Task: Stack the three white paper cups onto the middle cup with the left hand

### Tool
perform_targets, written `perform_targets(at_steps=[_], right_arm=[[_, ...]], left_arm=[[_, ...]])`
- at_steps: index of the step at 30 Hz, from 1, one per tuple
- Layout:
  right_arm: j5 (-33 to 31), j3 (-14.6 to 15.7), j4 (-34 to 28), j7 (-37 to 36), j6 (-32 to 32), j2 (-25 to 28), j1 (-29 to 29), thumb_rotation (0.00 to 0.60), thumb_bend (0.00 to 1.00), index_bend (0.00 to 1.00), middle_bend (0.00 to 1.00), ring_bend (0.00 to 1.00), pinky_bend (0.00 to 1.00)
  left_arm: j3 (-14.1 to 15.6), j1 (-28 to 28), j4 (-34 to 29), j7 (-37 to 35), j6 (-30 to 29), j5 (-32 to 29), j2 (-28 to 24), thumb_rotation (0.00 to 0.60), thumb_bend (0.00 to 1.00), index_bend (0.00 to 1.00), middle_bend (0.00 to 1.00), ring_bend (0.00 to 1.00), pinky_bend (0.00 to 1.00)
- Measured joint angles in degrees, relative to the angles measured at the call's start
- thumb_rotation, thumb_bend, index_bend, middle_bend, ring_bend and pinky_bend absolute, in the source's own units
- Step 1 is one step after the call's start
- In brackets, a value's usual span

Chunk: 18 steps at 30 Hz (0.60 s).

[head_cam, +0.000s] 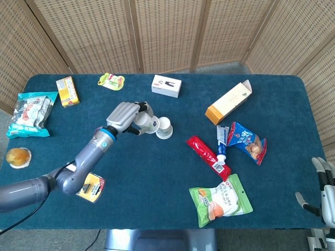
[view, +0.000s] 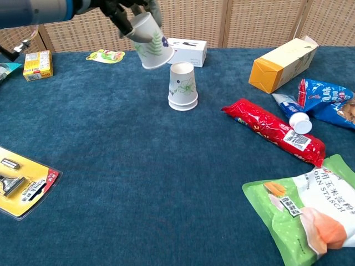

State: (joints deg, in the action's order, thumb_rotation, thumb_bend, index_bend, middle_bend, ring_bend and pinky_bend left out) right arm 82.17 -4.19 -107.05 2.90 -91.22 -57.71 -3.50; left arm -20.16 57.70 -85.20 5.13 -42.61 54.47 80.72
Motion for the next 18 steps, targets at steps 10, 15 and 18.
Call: perform_targets(at_steps=[10, 15, 18], right_arm=[[-0.7, -0.2, 0.5, -1.1, -0.7, 0.3, -0.8, 0.600, 0.28, 0.00, 0.08, 0.00, 0.33], [-0.8, -0.4, 0.5, -1.4, -0.7, 0.5, -0.8, 0.600, 0.28, 0.00, 0.08, 0.00, 0.33], [-0.9, -0.4, 0.6, -1.5, -0.5, 0.5, -0.8, 0.597, 0.28, 0.00, 0.08, 0.00, 0.33]], left_arm=[[-0.6, 4.0, 5.5, 0.3, 1.8, -3.3, 3.8, 0.600, 0.36, 0.41, 0.35, 0.37, 0.60], [-0.3, 5.2, 7.8, 0.1, 2.4, -4.0, 5.2, 0.600, 0.36, 0.41, 0.35, 0.37, 0.60], [-0.2, 5.7, 8.7, -0.2, 2.8, -4.2, 5.8, 0.600, 0.36, 0.41, 0.35, 0.37, 0.60]])
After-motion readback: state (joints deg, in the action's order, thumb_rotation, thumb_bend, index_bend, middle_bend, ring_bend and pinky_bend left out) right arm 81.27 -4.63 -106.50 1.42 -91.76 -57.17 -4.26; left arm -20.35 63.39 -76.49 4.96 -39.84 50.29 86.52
